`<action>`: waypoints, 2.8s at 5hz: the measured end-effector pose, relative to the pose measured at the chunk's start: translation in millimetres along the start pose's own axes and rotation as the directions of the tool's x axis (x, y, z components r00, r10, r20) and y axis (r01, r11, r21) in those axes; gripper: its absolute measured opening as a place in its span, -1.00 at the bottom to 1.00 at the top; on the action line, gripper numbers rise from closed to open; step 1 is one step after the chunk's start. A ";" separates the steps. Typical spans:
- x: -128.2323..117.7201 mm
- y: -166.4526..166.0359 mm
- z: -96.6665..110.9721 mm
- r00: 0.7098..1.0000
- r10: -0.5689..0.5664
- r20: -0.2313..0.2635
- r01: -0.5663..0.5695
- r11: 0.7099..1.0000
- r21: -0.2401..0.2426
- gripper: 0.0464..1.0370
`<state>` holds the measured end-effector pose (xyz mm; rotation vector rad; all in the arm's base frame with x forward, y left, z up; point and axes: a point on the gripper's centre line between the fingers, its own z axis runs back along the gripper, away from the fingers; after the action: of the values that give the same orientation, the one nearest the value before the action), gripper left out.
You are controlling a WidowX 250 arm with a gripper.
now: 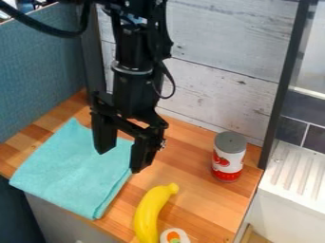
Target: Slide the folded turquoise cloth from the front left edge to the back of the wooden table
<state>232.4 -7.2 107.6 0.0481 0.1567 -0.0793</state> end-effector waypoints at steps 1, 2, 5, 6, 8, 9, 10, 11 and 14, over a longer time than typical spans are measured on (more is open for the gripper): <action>-1.4 -0.3 -6.1 1.000 -0.006 -0.023 0.006 1.000 0.000 0.92; -0.9 24.5 -13.1 1.000 0.023 0.002 -0.023 1.000 -0.013 0.92; -9.5 92.4 -52.8 0.987 0.141 -0.083 -0.144 0.989 -0.034 0.92; -17.9 94.4 -70.9 0.972 0.155 -0.175 -0.173 0.981 -0.091 0.92; -13.4 93.2 -100.8 0.973 0.126 -0.196 -0.149 0.983 -0.107 0.92; -5.3 95.4 -104.6 0.984 0.122 -0.131 -0.135 0.986 -0.097 0.92; 7.5 99.9 -103.9 0.987 0.128 -0.099 -0.138 0.986 -0.093 0.92; 33.8 109.8 -99.6 0.988 0.146 -0.047 -0.150 0.984 -0.094 0.92; 82.6 121.5 -89.9 0.998 0.054 0.031 -0.052 0.997 -0.052 0.92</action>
<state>309.9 112.4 10.9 -0.0003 0.1246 -0.0232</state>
